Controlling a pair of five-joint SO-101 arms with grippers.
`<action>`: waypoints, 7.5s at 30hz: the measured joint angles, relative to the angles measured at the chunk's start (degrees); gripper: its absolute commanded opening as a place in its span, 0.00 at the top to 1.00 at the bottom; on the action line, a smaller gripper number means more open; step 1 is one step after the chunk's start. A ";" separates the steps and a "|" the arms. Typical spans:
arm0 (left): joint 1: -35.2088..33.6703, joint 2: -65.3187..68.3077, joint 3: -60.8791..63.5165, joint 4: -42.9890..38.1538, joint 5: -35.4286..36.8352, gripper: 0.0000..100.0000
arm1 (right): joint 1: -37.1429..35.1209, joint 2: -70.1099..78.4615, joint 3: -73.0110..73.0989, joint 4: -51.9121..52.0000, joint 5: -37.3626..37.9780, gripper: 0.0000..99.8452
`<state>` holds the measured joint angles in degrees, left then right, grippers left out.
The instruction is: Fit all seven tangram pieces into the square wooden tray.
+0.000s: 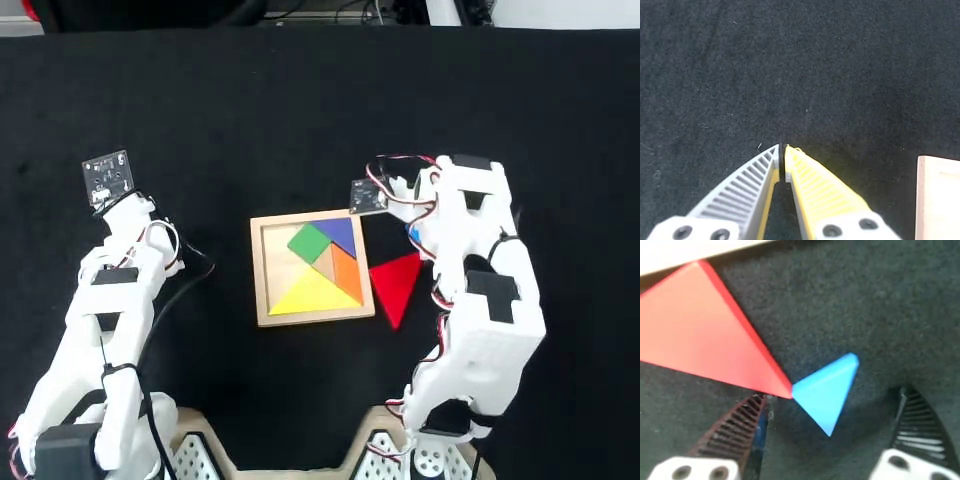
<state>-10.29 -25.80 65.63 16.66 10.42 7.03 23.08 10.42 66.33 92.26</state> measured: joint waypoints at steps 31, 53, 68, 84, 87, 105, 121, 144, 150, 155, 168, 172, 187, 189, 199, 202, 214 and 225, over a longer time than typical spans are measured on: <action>0.00 0.00 0.00 0.00 0.00 0.97 | -3.87 0.00 -2.29 -0.88 -5.80 0.74; 0.00 0.00 0.00 0.00 0.00 0.97 | 0.88 6.95 -10.11 8.62 1.49 0.64; 0.00 0.00 0.00 0.00 0.00 0.97 | 0.88 6.86 -12.31 8.09 1.49 0.82; 0.00 0.00 0.00 0.00 0.00 0.97 | 0.62 7.21 -13.89 8.97 1.49 0.92; 0.00 0.00 0.00 0.00 0.00 0.97 | 0.26 5.27 -13.54 12.48 1.49 0.92; 0.00 0.00 0.00 0.00 0.00 0.97 | -27.25 -8.00 -11.96 9.76 -20.22 0.92; 0.00 0.00 0.00 0.00 0.00 0.97 | -36.57 10.11 -26.64 9.41 -28.04 0.92; 0.00 0.00 0.00 0.00 0.00 0.97 | -36.57 13.19 -32.09 14.51 -28.22 0.77; 0.00 0.00 0.00 0.00 0.00 0.97 | -35.87 4.13 -35.52 25.67 -28.22 0.89; 0.00 0.00 0.00 0.00 0.00 0.97 | -34.81 -7.12 -32.53 30.33 -28.22 0.90; 0.00 0.00 0.00 0.00 0.00 0.97 | -16.26 -46.86 10.37 15.12 -37.45 0.90; 0.00 0.00 0.00 0.00 0.00 0.97 | -12.84 -49.23 26.11 3.25 -46.68 0.90; 0.00 0.00 0.00 0.00 0.00 0.97 | -12.48 -31.74 24.00 -2.64 -61.45 0.89; 0.00 0.00 0.00 0.00 0.00 0.97 | -12.13 -28.31 23.74 -5.27 -61.63 0.93; 0.00 0.00 0.00 0.00 0.00 0.97 | -9.93 -20.13 22.33 -10.90 -61.36 0.94; 0.00 0.00 0.00 0.00 0.00 0.97 | -6.59 -18.81 20.84 -10.99 -59.43 0.94; 0.00 0.00 0.00 0.00 0.00 0.97 | 8.00 -15.82 19.78 -10.64 -49.67 0.94; 0.00 0.00 0.00 0.00 0.00 0.97 | -2.90 -33.76 21.01 2.29 -53.36 0.80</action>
<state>-10.29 -25.80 65.63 16.66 10.42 4.13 -10.68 31.43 68.62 38.90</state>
